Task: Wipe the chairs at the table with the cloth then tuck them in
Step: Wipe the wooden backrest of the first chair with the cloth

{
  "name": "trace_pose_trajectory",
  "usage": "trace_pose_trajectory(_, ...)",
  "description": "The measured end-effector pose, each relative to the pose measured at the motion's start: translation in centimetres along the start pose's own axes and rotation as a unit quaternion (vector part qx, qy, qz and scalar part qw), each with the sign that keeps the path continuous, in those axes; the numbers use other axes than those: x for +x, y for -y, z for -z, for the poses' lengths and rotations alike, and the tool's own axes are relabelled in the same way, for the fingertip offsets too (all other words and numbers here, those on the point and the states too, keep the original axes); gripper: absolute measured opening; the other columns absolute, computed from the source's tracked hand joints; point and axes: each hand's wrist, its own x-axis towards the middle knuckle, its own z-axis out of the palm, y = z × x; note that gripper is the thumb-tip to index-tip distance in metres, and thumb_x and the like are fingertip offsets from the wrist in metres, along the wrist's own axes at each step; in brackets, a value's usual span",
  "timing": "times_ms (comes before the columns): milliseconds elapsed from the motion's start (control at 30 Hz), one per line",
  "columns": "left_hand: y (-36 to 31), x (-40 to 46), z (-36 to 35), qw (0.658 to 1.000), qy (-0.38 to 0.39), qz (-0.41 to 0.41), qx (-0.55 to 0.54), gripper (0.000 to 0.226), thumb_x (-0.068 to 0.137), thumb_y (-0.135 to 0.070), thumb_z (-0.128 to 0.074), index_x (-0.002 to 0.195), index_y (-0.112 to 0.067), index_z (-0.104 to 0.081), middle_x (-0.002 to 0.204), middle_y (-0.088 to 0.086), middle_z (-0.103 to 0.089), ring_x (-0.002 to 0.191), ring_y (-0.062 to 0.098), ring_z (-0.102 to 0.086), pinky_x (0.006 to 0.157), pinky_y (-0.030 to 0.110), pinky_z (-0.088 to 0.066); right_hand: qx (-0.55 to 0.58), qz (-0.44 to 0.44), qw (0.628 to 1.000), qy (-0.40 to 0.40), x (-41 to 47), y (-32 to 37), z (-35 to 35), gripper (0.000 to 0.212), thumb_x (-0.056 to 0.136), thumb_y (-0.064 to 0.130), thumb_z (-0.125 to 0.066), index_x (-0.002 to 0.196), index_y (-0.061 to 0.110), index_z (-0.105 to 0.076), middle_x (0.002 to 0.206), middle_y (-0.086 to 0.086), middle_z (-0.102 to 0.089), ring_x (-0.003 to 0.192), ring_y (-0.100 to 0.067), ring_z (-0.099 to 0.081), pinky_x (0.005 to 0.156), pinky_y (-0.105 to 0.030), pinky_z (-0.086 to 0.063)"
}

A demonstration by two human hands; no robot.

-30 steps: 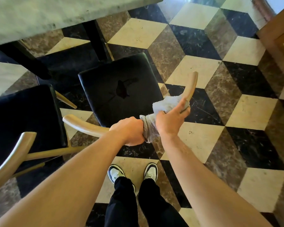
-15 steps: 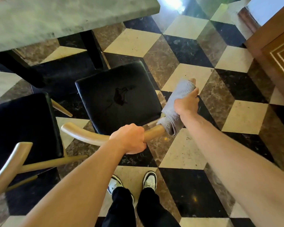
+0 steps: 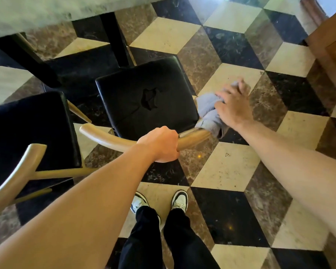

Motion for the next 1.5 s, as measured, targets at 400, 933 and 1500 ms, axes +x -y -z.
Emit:
trace_pose_trajectory(400, 1.6, -2.3, 1.3, 0.998, -0.063, -0.007, 0.014, 0.038, 0.074, -0.064, -0.071, 0.084, -0.028, -0.062, 0.079, -0.010, -0.059, 0.069, 0.013, -0.058, 0.057, 0.032, -0.042, -0.022, 0.178, 0.979, -0.096, -10.4, 6.6, -3.5, 0.045, 0.107, 0.040, -0.029, 0.146, 0.028, -0.049, 0.112, 0.001, -0.067, 0.113, -0.023, -0.056, 0.119, -0.048, -0.023)
trace_pose_trajectory(933, 15.4, -8.9, 4.5, 0.979, -0.081, 0.189, 0.010, 0.027, 0.084, -0.016, -0.074, 0.096, -0.024, -0.051, 0.093, 0.002, -0.058, 0.090, 0.027, -0.060, 0.076, 0.043, -0.054, -0.106, 0.417, 0.902, -0.027, -7.5, 5.7, -2.1, 0.087, 0.082, 0.080, -0.055, 0.142, 0.018, -0.058, 0.112, -0.003, -0.075, 0.090, -0.025, -0.072, 0.078, -0.039, -0.056)
trace_pose_trajectory(1500, 15.4, -8.0, 3.7, 0.968, -0.112, 0.226, -0.003, 0.027, 0.079, -0.007, -0.072, 0.090, -0.024, -0.052, 0.080, -0.002, -0.052, 0.078, 0.028, -0.060, 0.063, 0.040, -0.050, -0.098, 0.295, 0.950, 0.033, -9.4, 23.5, -7.0, 0.063, 0.093, 0.054, -0.058, 0.141, 0.014, -0.045, 0.105, -0.005, -0.064, 0.078, -0.027, -0.068, 0.058, -0.035, -0.044)
